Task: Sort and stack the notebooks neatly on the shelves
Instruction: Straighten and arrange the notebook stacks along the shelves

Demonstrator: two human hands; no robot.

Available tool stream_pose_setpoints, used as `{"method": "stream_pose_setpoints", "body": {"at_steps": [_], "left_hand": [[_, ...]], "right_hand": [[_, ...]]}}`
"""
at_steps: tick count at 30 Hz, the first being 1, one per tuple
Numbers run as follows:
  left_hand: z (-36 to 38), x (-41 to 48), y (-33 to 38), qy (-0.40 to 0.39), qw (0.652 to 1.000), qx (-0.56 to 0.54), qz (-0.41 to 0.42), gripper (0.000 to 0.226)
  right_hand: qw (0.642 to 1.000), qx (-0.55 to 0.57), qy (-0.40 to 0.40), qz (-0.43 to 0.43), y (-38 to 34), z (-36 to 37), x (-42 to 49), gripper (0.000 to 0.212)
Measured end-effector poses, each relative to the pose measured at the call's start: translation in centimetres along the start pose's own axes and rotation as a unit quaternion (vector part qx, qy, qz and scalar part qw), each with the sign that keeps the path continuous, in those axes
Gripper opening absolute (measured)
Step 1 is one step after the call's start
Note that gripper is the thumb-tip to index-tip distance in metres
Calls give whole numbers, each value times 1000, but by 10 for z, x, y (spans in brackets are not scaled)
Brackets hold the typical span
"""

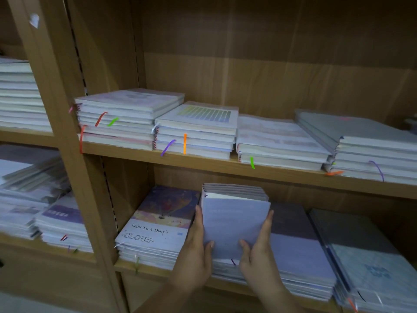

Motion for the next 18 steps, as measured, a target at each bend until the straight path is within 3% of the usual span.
{"method": "stream_pose_setpoints", "body": {"at_steps": [11, 18], "left_hand": [[-50, -56, 47, -37, 994, -98, -23, 89], [-122, -90, 129, -35, 969, -245, 13, 71]], "right_hand": [[997, -57, -43, -26, -54, -39, -57, 117], [995, -83, -56, -28, -136, -115, -92, 115]]}}
Point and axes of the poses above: each hand's wrist, its own x-axis towards the middle knuckle, its own z-axis out of the palm, y = z × x, the point moved 8 cm from there along x, towards the middle knuckle, and after that the axes turned 6 degrees about y, right-handed, at the moved point
